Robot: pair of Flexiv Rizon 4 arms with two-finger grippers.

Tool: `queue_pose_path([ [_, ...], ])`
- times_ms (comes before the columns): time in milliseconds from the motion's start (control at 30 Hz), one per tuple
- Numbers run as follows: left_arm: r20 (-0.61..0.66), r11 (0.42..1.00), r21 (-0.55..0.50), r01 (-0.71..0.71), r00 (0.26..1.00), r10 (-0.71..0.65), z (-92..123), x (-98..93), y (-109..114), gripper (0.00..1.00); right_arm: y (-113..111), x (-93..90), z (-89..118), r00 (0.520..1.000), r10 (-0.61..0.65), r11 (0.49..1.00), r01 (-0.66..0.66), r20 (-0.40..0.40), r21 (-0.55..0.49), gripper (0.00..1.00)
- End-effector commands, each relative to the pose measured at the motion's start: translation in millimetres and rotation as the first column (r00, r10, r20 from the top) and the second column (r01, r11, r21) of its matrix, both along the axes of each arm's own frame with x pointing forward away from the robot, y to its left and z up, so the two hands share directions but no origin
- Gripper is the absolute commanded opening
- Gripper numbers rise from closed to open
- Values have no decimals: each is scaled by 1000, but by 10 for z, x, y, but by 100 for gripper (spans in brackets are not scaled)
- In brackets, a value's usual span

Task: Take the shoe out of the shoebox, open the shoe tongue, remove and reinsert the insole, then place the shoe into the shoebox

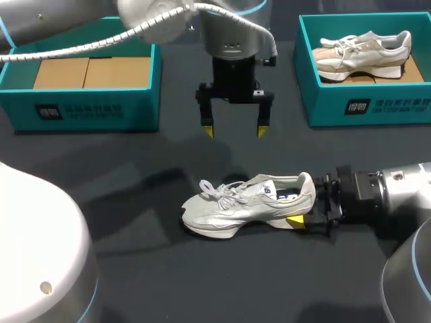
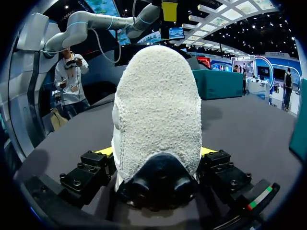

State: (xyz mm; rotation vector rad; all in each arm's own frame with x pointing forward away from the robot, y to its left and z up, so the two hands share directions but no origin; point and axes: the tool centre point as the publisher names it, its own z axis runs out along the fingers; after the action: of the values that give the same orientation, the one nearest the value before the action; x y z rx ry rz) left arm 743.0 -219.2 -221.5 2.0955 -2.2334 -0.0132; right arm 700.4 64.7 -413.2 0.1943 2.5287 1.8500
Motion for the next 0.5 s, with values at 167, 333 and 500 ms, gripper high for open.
queue_pose_path([
  [167, -13, 1000, 14, 3, 1000, -2, -10, 47, -92, 100, 4, -11, 3, 1000, 1, 1000, -1, -3, -5, 0],
  [333, -13, 1000, 14, 3, 1000, -2, -10, 47, -92, 100, 4, -11, 3, 1000, 1, 1000, -1, -3, -5, 0],
  [500, -30, 998, 26, -53, 998, 54, -137, -207, -265, 100, 4, -11, 3, 1000, 1, 1000, -1, -3, -5, 0],
])
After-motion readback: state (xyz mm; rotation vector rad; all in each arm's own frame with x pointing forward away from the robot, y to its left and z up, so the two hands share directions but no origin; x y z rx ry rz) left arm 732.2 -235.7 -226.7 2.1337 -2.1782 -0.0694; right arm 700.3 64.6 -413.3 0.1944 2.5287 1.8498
